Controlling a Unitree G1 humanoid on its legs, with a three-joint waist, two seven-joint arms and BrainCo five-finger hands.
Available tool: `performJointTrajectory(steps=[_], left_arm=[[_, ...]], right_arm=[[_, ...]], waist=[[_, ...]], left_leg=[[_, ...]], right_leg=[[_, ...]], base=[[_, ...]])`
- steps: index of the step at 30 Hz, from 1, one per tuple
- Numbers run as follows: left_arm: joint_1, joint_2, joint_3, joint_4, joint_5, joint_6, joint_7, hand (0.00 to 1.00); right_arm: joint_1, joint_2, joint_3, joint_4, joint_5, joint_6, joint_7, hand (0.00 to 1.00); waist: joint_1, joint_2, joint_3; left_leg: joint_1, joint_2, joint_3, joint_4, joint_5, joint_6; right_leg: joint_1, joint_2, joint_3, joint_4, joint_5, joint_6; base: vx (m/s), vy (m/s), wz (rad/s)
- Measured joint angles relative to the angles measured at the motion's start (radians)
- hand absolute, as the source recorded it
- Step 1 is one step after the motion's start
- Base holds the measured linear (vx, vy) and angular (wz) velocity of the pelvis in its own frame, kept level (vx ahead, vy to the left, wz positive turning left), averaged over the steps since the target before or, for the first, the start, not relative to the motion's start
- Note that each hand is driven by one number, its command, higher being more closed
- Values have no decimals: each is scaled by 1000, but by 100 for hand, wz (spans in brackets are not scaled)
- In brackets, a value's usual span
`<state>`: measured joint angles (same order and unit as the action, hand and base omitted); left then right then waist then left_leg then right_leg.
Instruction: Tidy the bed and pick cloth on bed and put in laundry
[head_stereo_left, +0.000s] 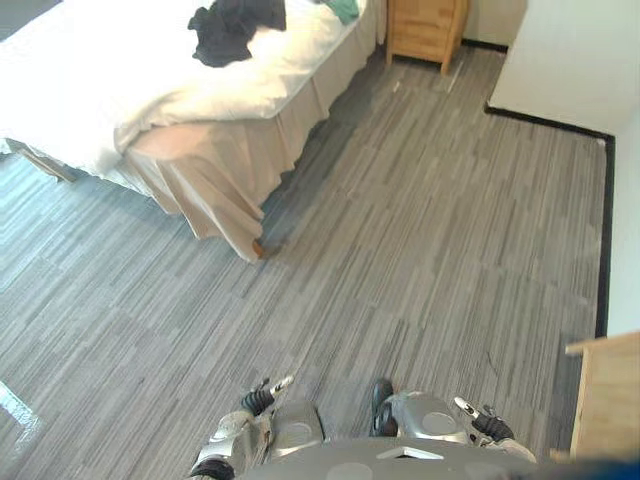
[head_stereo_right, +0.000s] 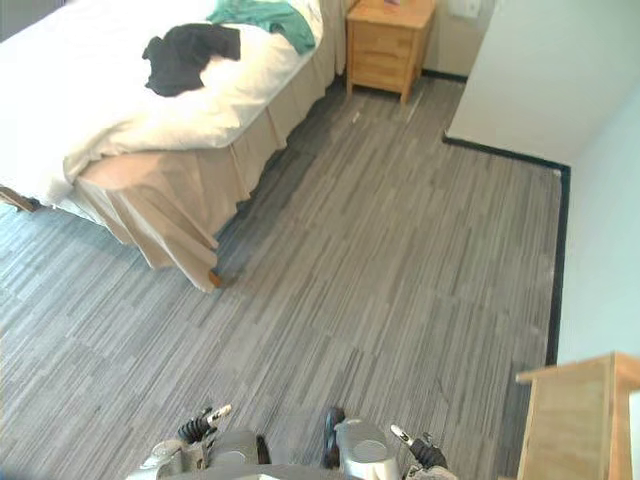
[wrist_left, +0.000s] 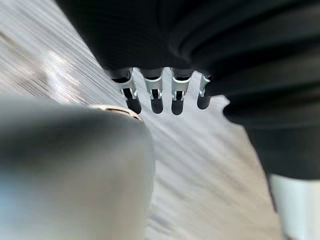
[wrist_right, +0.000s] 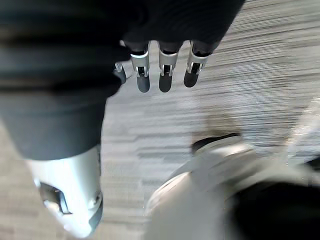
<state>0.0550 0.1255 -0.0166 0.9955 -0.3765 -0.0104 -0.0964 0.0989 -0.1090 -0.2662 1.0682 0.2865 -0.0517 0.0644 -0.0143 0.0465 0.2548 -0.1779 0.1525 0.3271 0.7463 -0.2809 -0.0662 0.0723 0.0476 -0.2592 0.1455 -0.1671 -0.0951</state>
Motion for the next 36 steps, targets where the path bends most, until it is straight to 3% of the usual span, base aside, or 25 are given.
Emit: performJointTrajectory(steps=[2, 3, 5, 8, 9, 10, 11, 12, 13, 15, 16, 18, 19, 20, 21, 22, 23, 25, 26, 28, 29, 30, 32, 34, 36], left_arm=[[-2, -9, 7, -1, -6, -12, -9, 0], [-3, -15, 8, -1, -7, -14, -7, 0], [-3, -19, 8, 0, -29, -14, -6, 0], [-8, -19, 18, 0, -43, 1, -4, 0], [-7, -25, 36, 0, -43, 6, -5, 0], [-4, -25, 39, 11, -39, 11, -3, 0], [-4, -21, 38, 11, -36, 16, 0, 0], [-5, -15, 38, 9, -35, 20, 12, 0], [-5, -5, 35, 11, -34, 26, 18, 0], [-1, -1, 32, 20, -39, 25, 28, 0], [2, 0, 25, 22, -43, 25, 33, 0], [8, -3, 2, 30, -47, 25, 32, 0], [11, -1, 1, 29, -49, 24, 33, 0], [18, 2, 1, 29, -48, 25, 32, 0], [21, 10, 4, 28, -48, 24, 31, 0], [20, 15, 5, 27, -47, 23, 31, 0], [19, 20, 11, 26, -46, 23, 30, 0], [26, 22, 29, 28, -46, 23, 29, 0], [28, 17, 36, 27, -46, 24, 28, 0], [49, -36, 59, 24, -49, 27, 28, 0], [51, -42, 67, 24, -50, 28, 29, 0], [51, -43, 73, 24, -57, 29, 29, 0], [52, -43, 96, 15, -85, 24, 29, 0], [50, -38, 118, 6, -91, 14, 31, 0], [46, -42, 119, 2, -90, -5, 30, 0]], right_arm=[[-16, -10, 0, -15, 0, 2, 6, 0], [-17, -12, 0, -26, 0, 3, 14, 0], [-14, -12, 0, -31, 0, 4, 28, 0], [-9, -13, 1, -32, -20, 4, 54, 0], [-2, -8, 2, -31, -38, 4, 58, 0], [-4, -7, 4, -29, -57, 5, 58, 0], [-8, -4, 3, -28, -63, 7, 57, 0], [-13, 1, 1, -25, -72, 9, 56, 0], [-20, 11, 2, -16, -75, 14, 53, 0], [-25, 25, 4, -12, -75, 13, 50, 0], [-25, 27, 3, -14, -73, 10, 50, 0], [-27, 22, 14, -32, -62, -14, 50, 0], [-30, 22, 22, -34, -61, -20, 50, 0], [-37, 27, 34, -39, -42, -25, 50, 0], [-40, 38, 38, -43, -26, -32, 48, 0], [-40, 44, 38, -39, -18, -32, 47, 0], [-42, 52, 42, -34, -8, -32, 46, 0], [-41, 57, 47, -24, 4, -31, 47, 0], [-30, 50, 46, -25, 7, -32, 47, 0], [-44, 9, 48, -30, 7, -33, 49, 0], [-50, 7, 48, -31, 7, -33, 49, 0], [-56, 6, 48, -32, 8, -33, 51, 0], [-56, 8, 80, -33, 15, -35, 58, 0], [-39, 10, 125, -35, 16, -35, 63, 0], [-21, 7, 132, -38, 15, -31, 63, 0]], waist=[[3, -1, 0], [3, 0, 0], [3, 2, -1], [11, -1, -3], [13, -29, -22], [13, -39, -49], [12, -45, -54], [11, -53, -53], [3, -69, -47], [8, -69, -41], [7, -65, -39], [9, -30, -32], [10, -29, -34], [9, -34, -41], [8, -56, -50], [10, -69, -53], [12, -83, -48], [7, -96, -52], [7, -79, -53], [8, 7, -65], [8, 16, -68], [6, 21, -70], [10, 0, -60], [21, -23, -51], [27, -10, -55]], left_leg=[[-44, -38, 61, -200, 22, 5], [-45, -64, 107, -371, 87, 6], [-48, -78, 186, -544, 180, 31], [-50, -86, 327, -586, 208, 89], [-48, -112, 331, -568, 254, 181], [-36, -139, 342, -570, 283, 263], [-24, -150, 323, -573, 269, 286], [-3, -175, 285, -586, 241, 287], [32, -200, 227, -579, 218, 272], [131, -212, 137, -577, 189, 255], [171, -210, 102, -590, 184, 247], [295, -165, -17, -646, 172, 213], [309, -153, -39, -654, 171, 201], [318, -134, -92, -673, 164, 168], [324, -128, -137, -691, 153, 137], [326, -128, -160, -693, 148, 127], [339, -123, -207, -686, 128, 97], [354, -117, -263, -662, 84, 46], [378, -93, -272, -659, 66, 15], [390, -2, -254, -657, 62, -29], [391, 8, -253, -655, 74, -44], [390, 18, -252, -641, 96, -55], [355, 31, -246, -505, 114, -57], [225, 77, -197, -177, 169, -54], [154, 121, -131, -11, 130, -38]], right_leg=[[76, 0, 7, -48, -7, 12], [124, 1, 6, -90, -12, 21], [197, 15, 2, -153, -23, 31], [287, 17, -28, -157, -109, 72], [289, -17, -55, -102, -164, 105], [214, -68, -96, 125, -208, 181], [160, -100, -107, 270, -210, 185], [65, -158, -114, 522, -155, 212], [-22, -222, -112, 730, -138, 197], [-55, -260, -111, 804, -160, 183], [-58, -263, -107, 791, -171, 187], [-105, -239, -94, 612, -184, 190], [-125, -229, -76, 541, -178, 198], [-160, -215, -36, 364, -140, 221], [-195, -209, 33, 180, -65, 226], [-207, -207, 72, 95, -20, 225], [-216, -203, 141, -37, 66, 223], [-218, -205, 210, -78, 188, 247], [-200, -178, 210, -53, 265, 212], [-183, -106, 149, -16, 219, 145], [-180, -98, 141, -7, 206, 130], [-168, -92, 131, 2, 183, 122], [-126, -91, 108, 10, 134, 107], [-45, -90, 86, -9, 73, 91], [11, -90, 69, -29, 65, 73]], base=[[440, -88, -21], [446, -47, -9], [415, 28, -2], [483, 86, 9], [829, 153, 45], [759, 157, 54], [662, 151, 73], [512, 145, 99], [505, 118, 114], [700, 86, 133], [731, -6, 149], [539, -135, 145], [465, -222, 147], [423, -268, 148], [411, -294, 143], [451, -369, 124], [464, -437, 106], [477, -466, 94], [474, -432, 57], [564, -435, 42], [390, -273, 35], [257, -217, 38], [239, -245, 37], [204, -231, 29], [267, -162, 11]])
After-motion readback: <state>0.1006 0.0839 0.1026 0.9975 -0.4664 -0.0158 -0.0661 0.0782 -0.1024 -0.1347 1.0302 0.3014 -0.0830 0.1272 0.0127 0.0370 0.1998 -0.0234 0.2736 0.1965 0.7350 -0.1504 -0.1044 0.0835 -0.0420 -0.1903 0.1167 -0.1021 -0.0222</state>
